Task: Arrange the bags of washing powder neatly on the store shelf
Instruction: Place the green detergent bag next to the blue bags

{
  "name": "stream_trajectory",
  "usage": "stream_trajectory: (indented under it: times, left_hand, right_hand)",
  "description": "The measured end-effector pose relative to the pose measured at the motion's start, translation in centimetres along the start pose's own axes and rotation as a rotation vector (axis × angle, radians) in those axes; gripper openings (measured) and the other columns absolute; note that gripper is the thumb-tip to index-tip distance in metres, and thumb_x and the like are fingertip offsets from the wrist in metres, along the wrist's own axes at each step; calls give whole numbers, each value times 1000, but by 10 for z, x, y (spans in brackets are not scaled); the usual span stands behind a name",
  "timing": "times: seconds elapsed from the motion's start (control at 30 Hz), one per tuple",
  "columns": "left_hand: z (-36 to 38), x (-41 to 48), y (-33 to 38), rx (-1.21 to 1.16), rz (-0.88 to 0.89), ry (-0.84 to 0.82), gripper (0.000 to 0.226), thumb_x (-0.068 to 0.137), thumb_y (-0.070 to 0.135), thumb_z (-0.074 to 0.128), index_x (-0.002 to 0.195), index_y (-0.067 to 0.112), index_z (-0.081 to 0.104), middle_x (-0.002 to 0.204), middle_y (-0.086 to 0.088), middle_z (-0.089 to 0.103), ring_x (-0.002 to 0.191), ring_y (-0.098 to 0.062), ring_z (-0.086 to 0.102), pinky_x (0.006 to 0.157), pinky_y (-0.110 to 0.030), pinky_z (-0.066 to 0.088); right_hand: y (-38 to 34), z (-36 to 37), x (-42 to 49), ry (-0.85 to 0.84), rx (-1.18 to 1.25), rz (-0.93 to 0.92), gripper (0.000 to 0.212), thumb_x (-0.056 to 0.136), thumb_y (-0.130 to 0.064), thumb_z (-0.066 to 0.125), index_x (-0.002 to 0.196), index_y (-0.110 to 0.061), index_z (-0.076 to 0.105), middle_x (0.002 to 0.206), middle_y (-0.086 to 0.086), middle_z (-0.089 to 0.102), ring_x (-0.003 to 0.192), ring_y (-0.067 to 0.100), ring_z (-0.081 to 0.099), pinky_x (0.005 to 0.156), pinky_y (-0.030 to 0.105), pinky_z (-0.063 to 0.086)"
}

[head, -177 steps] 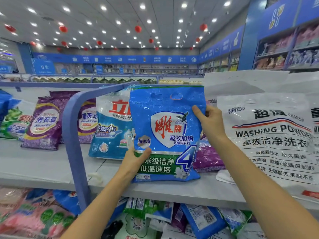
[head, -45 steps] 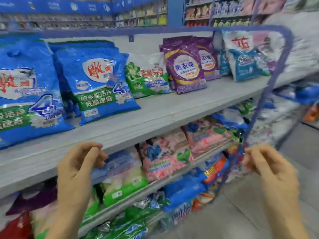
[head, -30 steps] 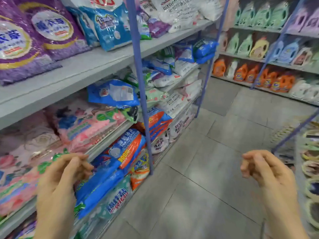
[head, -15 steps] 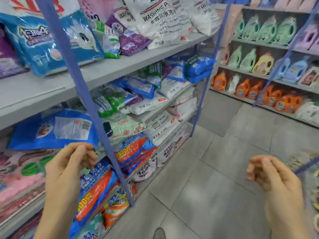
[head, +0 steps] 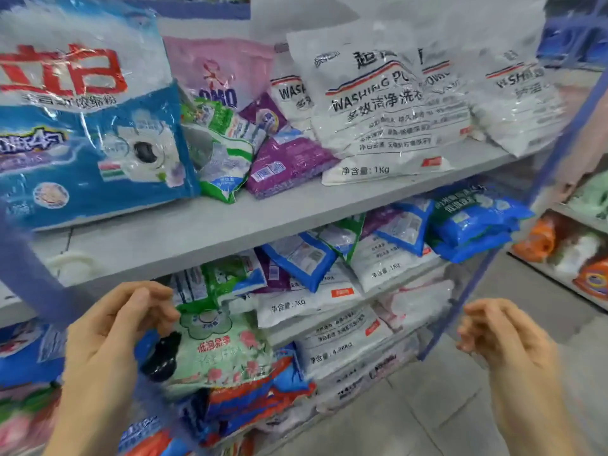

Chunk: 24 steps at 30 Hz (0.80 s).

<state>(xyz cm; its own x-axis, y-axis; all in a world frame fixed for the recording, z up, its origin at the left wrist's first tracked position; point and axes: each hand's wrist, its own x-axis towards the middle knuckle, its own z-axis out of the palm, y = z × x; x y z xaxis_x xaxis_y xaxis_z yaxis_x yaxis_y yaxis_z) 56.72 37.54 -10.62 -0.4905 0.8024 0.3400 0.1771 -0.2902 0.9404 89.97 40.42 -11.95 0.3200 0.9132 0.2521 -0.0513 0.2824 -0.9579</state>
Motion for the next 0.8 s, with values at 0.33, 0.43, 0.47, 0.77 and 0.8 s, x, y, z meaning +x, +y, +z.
stream_trajectory:
  times: [0.33,0.43,0.47,0.77,0.8]
  left_hand:
    - [94,26,37,157,113,301,33,87,30,44,65,33,69,62,15,65,59,4,59,61,-4,47]
    - [104,39,44,180,123,365,44,94,6,41,63,24,68,59,10,64,57,0,58,59,-6,46]
    - [105,45,44,175,124,367,43,94,5,42,66,24,68,59,7,64,56,-3,57,59,-8,46]
    - [103,80,31,251,117,354,32,72,48,51,71,19,63,64,-2,63,58,-13,55,55,-25,45]
    - [101,83,29,266,114,351,34,71,50,50,72,18,62,64,-2,63,59,-13,55,56,-24,44]
  right_hand:
    - [-12,84,186,-636,21,-78,24,79,-49,62,70,-26,67,61,-2,61,57,7,54,56,14,46]
    - [-18,126,208,-791,-40,-234,20,89,-28,56,72,-19,63,64,1,62,59,9,54,58,19,47]
    - [-18,143,213,-833,-94,-294,19,91,-26,55,76,-17,63,64,0,62,60,10,56,60,23,49]
    - [-18,305,189,-998,-879,-946,55,88,-55,47,119,-10,53,117,10,56,109,26,51,86,37,43]
    - [-15,314,182,-974,-961,-985,61,87,-60,45,121,-10,51,119,11,53,112,27,48,87,37,40]
